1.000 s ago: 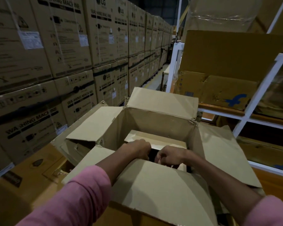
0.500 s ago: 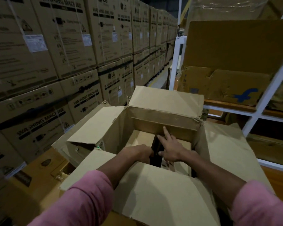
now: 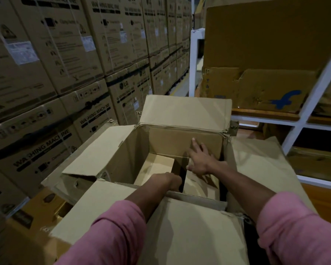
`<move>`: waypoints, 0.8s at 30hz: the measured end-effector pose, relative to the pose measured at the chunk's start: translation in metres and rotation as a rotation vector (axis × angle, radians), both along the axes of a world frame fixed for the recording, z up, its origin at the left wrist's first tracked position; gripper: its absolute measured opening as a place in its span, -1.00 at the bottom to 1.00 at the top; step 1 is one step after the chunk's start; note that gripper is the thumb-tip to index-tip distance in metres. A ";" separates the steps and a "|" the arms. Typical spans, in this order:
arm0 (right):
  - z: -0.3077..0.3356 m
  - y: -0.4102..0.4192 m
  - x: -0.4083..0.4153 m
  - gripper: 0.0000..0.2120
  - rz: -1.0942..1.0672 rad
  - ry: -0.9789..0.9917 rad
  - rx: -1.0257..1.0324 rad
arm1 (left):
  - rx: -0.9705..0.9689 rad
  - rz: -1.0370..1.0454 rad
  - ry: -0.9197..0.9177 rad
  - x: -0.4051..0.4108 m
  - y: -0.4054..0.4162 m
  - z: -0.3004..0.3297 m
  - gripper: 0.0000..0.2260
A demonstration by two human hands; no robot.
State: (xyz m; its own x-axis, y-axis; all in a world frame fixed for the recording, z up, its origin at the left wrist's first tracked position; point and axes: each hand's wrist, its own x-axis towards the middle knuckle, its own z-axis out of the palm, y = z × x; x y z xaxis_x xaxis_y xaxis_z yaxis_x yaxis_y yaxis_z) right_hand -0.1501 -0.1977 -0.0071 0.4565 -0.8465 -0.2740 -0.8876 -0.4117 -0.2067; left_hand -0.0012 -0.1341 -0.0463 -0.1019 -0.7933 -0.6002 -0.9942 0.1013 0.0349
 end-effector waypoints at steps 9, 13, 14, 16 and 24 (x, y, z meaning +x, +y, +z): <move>-0.005 0.008 0.005 -0.32 -0.041 0.013 -0.025 | 0.062 -0.082 0.128 0.004 0.010 -0.005 -0.64; 0.002 0.019 0.008 -0.34 -0.112 0.052 -0.033 | -0.066 -0.089 0.317 0.007 0.028 0.008 -0.48; 0.006 0.021 0.007 -0.36 -0.138 0.043 -0.028 | -0.099 -0.097 0.352 0.007 0.031 0.012 -0.44; 0.014 0.022 0.004 -0.36 -0.198 0.009 -0.024 | -0.148 -0.095 0.409 0.001 0.035 0.020 -0.37; 0.027 0.007 -0.039 -0.44 -0.379 -0.134 -0.136 | -0.194 -0.233 0.382 -0.023 0.035 0.027 -0.28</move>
